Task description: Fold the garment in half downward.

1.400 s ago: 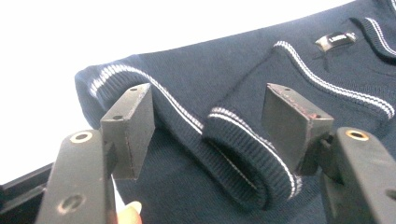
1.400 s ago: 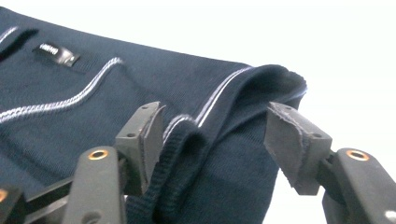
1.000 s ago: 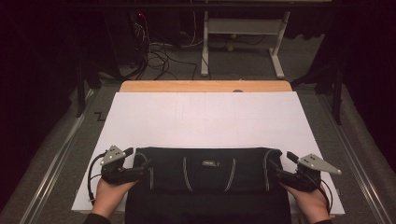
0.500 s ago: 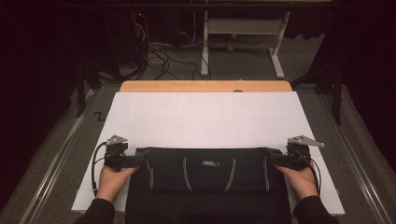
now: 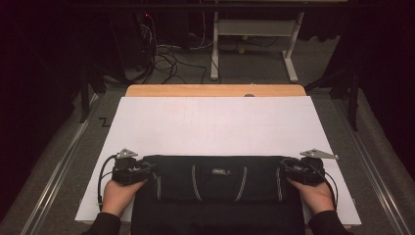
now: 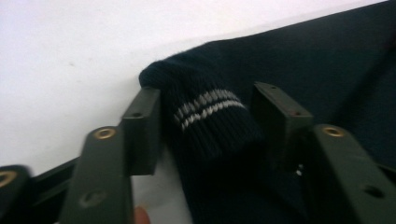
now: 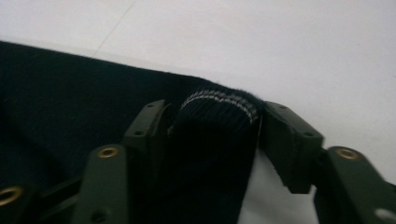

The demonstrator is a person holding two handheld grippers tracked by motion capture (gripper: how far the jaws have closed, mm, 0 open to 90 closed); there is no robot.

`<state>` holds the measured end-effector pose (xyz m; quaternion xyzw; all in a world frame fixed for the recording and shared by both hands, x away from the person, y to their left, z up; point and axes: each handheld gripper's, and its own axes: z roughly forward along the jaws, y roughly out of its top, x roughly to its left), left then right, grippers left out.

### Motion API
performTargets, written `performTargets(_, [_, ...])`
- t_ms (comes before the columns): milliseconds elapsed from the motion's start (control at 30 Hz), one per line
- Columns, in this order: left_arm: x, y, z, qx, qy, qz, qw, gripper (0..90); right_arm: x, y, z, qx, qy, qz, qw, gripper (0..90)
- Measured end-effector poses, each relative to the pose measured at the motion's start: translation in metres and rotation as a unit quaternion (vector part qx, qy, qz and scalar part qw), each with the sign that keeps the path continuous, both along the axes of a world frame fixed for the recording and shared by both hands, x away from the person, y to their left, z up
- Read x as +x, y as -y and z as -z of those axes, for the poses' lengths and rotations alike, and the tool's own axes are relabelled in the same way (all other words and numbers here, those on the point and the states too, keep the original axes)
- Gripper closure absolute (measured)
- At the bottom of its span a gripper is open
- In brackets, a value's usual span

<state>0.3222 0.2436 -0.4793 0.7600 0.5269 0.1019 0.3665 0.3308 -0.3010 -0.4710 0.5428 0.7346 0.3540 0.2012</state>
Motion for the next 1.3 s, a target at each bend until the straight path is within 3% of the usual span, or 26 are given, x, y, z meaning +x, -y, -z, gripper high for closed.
performTargets(167, [-0.002,0.000,0.002,-0.018,-0.003,0.008,0.9998,56.0,-0.005,-0.001,0.001,0.016,-0.001,-0.019,0.9997,62.2])
performTargets(333, [-0.003,0.001,0.003,-0.023,-0.001,0.013,0.9997,61.1,-0.006,-0.004,0.001,0.011,0.006,-0.036,0.9993,72.6])
performTargets(600, [-0.003,0.000,0.004,-0.040,-0.004,0.015,0.9991,66.6,-0.008,-0.008,0.000,-0.003,0.013,-0.044,0.9989,76.5])
performTargets(733, [-0.004,0.000,0.002,-0.039,0.002,0.015,0.9991,68.8,-0.009,-0.011,-0.002,-0.020,0.025,-0.042,0.9986,78.4])
performTargets(1000, [-0.013,0.002,-0.013,-0.038,0.067,0.017,0.9969,69.9,-0.015,-0.010,-0.012,-0.009,0.065,-0.036,0.9972,79.0])
performTargets(1133, [-0.018,0.007,-0.025,-0.033,0.102,0.017,0.9941,70.2,-0.019,-0.011,-0.019,-0.004,0.095,-0.035,0.9948,79.1])
performTargets(1267, [-0.020,0.006,-0.039,-0.044,0.129,0.013,0.9906,70.5,-0.022,-0.013,-0.029,-0.001,0.122,-0.031,0.9921,79.3])
performTargets(1300, [-0.020,0.006,-0.043,-0.045,0.134,0.014,0.9899,70.5,-0.022,-0.013,-0.032,0.009,0.129,-0.030,0.9911,79.4])
